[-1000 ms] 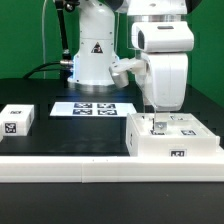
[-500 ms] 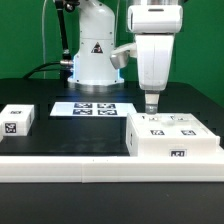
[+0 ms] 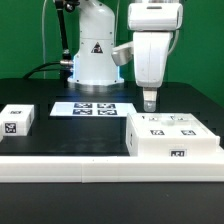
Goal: Assemble cabinet
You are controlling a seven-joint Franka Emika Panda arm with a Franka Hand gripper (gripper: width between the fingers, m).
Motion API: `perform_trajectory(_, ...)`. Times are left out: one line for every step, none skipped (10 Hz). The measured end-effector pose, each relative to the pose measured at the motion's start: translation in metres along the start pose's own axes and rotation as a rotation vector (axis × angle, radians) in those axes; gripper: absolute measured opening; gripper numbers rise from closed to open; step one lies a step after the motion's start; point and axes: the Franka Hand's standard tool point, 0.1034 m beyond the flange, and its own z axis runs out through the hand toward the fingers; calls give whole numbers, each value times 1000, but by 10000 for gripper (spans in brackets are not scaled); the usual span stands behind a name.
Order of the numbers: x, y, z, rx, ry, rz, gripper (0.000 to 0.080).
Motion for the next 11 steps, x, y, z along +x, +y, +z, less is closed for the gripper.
perform_trajectory(0,0,0,1,1,88,797)
perform_trajectory(1,-1,0,2,2,159,797)
perform_trajectory(1,-2,0,0,9,265,797)
perform_trajectory(2,-7,0,-21,30,407,797)
perform_trajectory(3,-15,0,-36,48,507,797)
perform_trajectory(6,-22,2,-37,62,643,797)
perform_trajectory(6,-27,5,-21,64,751,797)
perform_trajectory(8,-28,6,-9,72,819,797)
perform_trajectory(10,-28,5,1,82,883,797)
perform_trajectory(12,-29,5,12,87,945,797)
perform_trajectory(14,-30,5,27,94,1057,797)
